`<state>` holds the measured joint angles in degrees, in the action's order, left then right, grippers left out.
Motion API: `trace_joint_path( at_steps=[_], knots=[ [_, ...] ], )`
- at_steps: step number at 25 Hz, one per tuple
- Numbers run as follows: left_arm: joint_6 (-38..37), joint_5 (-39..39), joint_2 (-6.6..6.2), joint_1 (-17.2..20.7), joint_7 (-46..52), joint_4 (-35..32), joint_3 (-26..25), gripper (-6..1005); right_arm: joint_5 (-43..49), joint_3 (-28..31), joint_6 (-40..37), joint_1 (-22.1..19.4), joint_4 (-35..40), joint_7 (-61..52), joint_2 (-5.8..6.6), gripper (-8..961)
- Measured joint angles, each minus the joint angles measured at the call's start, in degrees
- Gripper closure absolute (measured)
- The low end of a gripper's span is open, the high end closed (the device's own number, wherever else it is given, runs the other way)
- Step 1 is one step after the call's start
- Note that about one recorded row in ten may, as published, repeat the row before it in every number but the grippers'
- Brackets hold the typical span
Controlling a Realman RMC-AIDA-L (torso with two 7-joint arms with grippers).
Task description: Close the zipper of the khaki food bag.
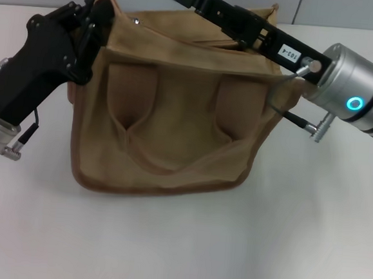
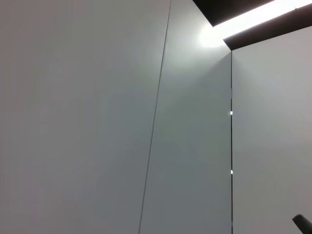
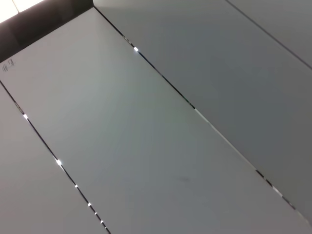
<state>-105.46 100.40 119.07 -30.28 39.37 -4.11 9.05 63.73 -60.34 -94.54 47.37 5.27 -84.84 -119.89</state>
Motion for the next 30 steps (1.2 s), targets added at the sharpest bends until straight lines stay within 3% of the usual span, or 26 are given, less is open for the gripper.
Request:
trace_joint_path(
  at_steps=[11, 16, 17, 20, 26, 29, 30],
  knots=[
    [-0.5, -0.2, -0.07, -0.2, -0.1, 0.1, -0.2, 923, 0.3, -2.8, 3.0, 1.1, -1.8, -4.3, 0.00, 165],
    [-0.4, -0.1, -0.07, -0.5, -0.1, 0.1, 0.0, 923, 0.0, -2.5, 0.3, 0.4, 0.6, -18.2, 0.01, 165],
    [-0.4, -0.1, -0.04, -0.6, -0.1, 0.1, 0.0, 923, -0.1, -2.6, -0.3, 0.0, 3.6, -25.5, 0.01, 165],
    [-0.3, -0.1, -0.01, -0.9, -0.1, 0.1, 0.0, 923, 0.2, -3.3, 1.1, 0.3, 5.8, -31.0, 0.01, 165],
    [-0.4, -0.1, 0.02, -1.1, -0.1, 0.1, 0.0, 923, -0.2, -3.3, 3.2, 0.0, 5.5, -31.2, 0.01, 165],
    [-0.5, -0.2, 0.02, -1.1, -0.2, 0.2, -0.1, 923, -2.9, -1.8, 0.0, -1.7, 5.2, -33.1, 0.01, 165],
    [-0.6, -0.3, 0.02, -1.2, -0.2, 0.3, -0.1, 923, -5.7, -1.7, -2.3, -2.5, 5.2, -38.4, 0.08, 165]
  ],
)
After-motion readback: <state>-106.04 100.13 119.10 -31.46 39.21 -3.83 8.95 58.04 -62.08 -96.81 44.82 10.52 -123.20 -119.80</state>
